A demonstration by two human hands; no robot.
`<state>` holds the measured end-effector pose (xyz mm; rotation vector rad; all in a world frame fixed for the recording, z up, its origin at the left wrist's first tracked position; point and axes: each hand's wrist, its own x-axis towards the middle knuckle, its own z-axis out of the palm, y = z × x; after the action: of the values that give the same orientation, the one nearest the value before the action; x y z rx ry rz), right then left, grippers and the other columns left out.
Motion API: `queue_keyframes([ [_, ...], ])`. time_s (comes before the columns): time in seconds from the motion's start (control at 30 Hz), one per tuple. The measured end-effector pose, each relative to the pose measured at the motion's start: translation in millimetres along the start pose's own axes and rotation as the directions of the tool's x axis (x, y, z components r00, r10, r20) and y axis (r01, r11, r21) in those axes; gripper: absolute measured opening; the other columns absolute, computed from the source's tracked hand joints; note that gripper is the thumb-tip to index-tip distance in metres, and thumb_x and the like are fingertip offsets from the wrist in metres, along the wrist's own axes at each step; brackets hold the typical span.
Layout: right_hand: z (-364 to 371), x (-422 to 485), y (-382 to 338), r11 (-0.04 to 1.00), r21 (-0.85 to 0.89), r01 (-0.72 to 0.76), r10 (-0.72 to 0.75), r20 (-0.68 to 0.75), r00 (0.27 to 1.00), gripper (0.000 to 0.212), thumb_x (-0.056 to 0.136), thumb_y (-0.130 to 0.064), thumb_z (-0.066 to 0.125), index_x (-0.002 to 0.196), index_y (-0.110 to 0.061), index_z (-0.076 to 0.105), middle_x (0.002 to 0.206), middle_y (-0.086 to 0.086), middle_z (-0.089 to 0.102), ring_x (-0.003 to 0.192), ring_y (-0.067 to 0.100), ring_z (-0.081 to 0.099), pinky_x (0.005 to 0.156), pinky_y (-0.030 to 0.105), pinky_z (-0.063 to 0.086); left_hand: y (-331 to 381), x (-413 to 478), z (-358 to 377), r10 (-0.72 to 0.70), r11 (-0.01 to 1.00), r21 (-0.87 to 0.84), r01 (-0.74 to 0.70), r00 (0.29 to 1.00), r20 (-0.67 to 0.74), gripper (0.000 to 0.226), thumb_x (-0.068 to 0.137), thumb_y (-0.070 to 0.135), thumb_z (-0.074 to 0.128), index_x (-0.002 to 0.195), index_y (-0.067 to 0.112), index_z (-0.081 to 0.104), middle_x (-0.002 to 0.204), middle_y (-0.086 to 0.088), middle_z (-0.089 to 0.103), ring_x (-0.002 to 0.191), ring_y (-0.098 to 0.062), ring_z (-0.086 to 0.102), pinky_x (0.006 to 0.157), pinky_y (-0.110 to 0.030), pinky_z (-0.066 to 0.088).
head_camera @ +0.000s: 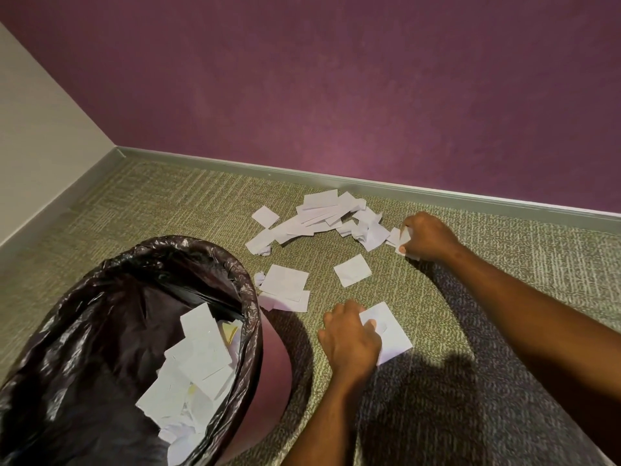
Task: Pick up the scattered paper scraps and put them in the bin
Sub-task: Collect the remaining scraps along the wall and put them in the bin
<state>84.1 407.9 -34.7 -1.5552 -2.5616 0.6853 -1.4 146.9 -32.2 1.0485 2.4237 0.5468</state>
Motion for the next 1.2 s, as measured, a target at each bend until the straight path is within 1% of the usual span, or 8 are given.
queue_keyframes([
  [0.17, -2.0, -1.3, -5.0, 0.999, -0.041, -0.017, 0.018, 0.016, 1.000, 0.040, 0.083, -0.014, 0.079, 0.116, -0.013, 0.056, 0.107, 0.012, 0.062, 0.088, 0.030, 0.063, 0.072, 0.045, 0.060, -1.8, 1.7, 1.1, -0.014, 1.000, 0.012, 0.014, 1.000, 0.001, 0.022, 0.103, 0.036, 0.063, 0.123, 0.027, 0.062, 0.131, 0.007, 0.064, 0.123, -0.020, 0.050, 0.100, -0.042, 0.040],
  [0.37, -10.8, 0.2, -4.3, 0.991, 0.074, -0.107, 0.096, 0.144, 0.985, 0.057, 0.079, -0.006, 0.072, 0.132, -0.014, 0.050, 0.112, 0.011, 0.063, 0.097, 0.031, 0.065, 0.078, 0.044, 0.061, 1.0, 1.8, 0.1, -0.025, 0.999, 0.048, 0.024, 1.000, 0.011, 0.024, 0.104, 0.035, 0.064, 0.127, 0.028, 0.062, 0.133, 0.007, 0.063, 0.125, -0.019, 0.050, 0.101, -0.042, 0.040],
  [0.6, -2.6, -10.1, 0.8, 0.984, 0.142, -0.107, 0.101, 0.048, 0.994, 0.027, 0.078, -0.004, 0.071, 0.104, -0.012, 0.070, 0.097, 0.011, 0.070, 0.082, 0.029, 0.067, 0.066, 0.036, 0.057, 1.6, 2.2, -1.7, -0.044, 0.998, 0.040, 0.043, 0.998, 0.036, 0.023, 0.104, 0.035, 0.064, 0.126, 0.026, 0.064, 0.130, 0.008, 0.065, 0.124, -0.020, 0.050, 0.102, -0.040, 0.040],
  [0.67, 5.4, -15.0, 7.5, 0.980, 0.163, -0.111, 0.114, -0.014, 0.993, 0.031, 0.081, -0.012, 0.076, 0.113, -0.012, 0.074, 0.099, 0.010, 0.070, 0.083, 0.029, 0.066, 0.064, 0.033, 0.051, 2.0, 1.3, -2.7, -0.056, 0.998, -0.022, 0.057, 0.998, 0.038, 0.023, 0.105, 0.034, 0.063, 0.126, 0.023, 0.064, 0.126, 0.004, 0.066, 0.121, -0.022, 0.053, 0.102, -0.042, 0.044],
  [0.77, 11.5, -27.9, 9.4, 0.947, 0.287, -0.142, 0.167, -0.061, 0.984, 0.036, 0.087, -0.023, 0.080, 0.122, -0.017, 0.072, 0.110, 0.010, 0.072, 0.091, 0.029, 0.067, 0.072, 0.036, 0.053, 4.8, -0.9, -4.4, -0.061, 0.955, -0.288, 0.070, 0.997, 0.039, 0.019, 0.107, 0.030, 0.058, 0.124, 0.021, 0.060, 0.114, -0.002, 0.069, 0.105, -0.024, 0.065, 0.089, -0.044, 0.056],
  [0.9, -1.4, -49.3, -10.7, 0.756, 0.632, -0.168, 0.199, 0.023, 0.980, 0.022, 0.092, -0.025, 0.085, 0.109, -0.016, 0.075, 0.098, 0.003, 0.078, 0.083, 0.021, 0.073, 0.069, 0.030, 0.053, 34.4, -5.2, -22.9, -0.046, 0.855, -0.518, 0.013, 0.998, -0.050, 0.016, 0.110, 0.027, 0.051, 0.124, 0.023, 0.058, 0.110, -0.002, 0.071, 0.096, -0.021, 0.067, 0.077, -0.035, 0.054],
  [1.0, -26.3, -65.6, -35.4, 0.529, 0.834, -0.154, 0.165, 0.076, 0.983, 0.019, 0.089, -0.025, 0.087, 0.099, -0.013, 0.077, 0.091, 0.007, 0.083, 0.077, 0.024, 0.076, 0.069, 0.032, 0.057, 69.0, -8.6, -48.2, -0.001, 0.779, -0.623, -0.073, 0.993, -0.117, 0.014, 0.112, 0.025, 0.050, 0.121, 0.022, 0.059, 0.109, -0.002, 0.071, 0.095, -0.019, 0.067, 0.075, -0.033, 0.052],
  [1.2, -93.6, -105.1, -92.5, 0.254, 0.963, -0.086, 0.017, 0.084, 0.996, 0.012, 0.100, -0.027, 0.073, 0.097, -0.015, 0.074, 0.071, -0.002, 0.077, 0.058, 0.012, 0.071, 0.052, 0.025, 0.051, 116.6, -25.0, -116.7, 0.006, 0.635, -0.735, -0.237, 0.953, -0.303, 0.016, 0.113, 0.022, 0.048, 0.123, 0.025, 0.061, 0.109, 0.002, 0.071, 0.091, -0.009, 0.066, 0.067, -0.016, 0.049],
])
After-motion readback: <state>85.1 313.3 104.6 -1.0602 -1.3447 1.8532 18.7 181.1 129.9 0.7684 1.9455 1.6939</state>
